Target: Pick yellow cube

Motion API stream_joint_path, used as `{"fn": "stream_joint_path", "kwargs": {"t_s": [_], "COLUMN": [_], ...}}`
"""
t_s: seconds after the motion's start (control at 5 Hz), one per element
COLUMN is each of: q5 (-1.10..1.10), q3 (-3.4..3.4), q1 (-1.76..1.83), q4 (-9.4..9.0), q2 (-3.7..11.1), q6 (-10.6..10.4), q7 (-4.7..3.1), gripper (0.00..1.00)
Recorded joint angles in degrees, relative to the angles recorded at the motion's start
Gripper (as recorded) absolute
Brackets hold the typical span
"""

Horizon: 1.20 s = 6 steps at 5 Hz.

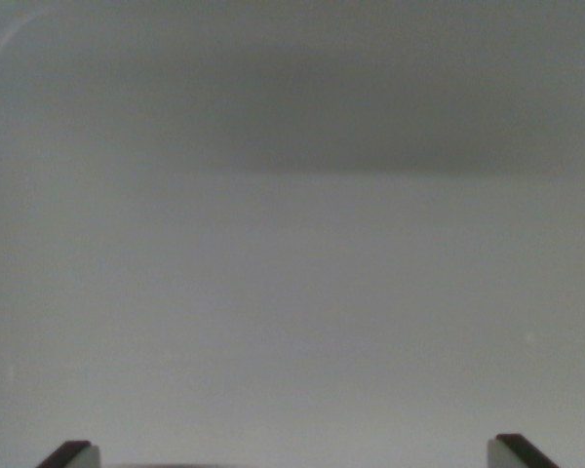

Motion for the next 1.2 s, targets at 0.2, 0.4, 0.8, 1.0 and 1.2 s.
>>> {"fn": "stream_joint_path", "kwargs": {"t_s": [0.2,0.4,0.8,1.0,1.2], "q5": [-0.03,-0.03,-0.05,-0.08,-0.08], "q3": [0.66,0.66,1.31,1.93,1.93], "q1": [0.62,0.62,1.23,1.82,1.82], "q4": [-2.24,-2.24,-4.42,-6.53,-6.53], "q2": [0.54,0.54,1.06,1.56,1.56], "q6": [-2.7,-2.7,-5.2,-7.7,-7.7], "q7": [1.12,1.12,2.21,3.27,3.27], "gripper": [0.0,0.0,0.0,0.0,0.0]}}
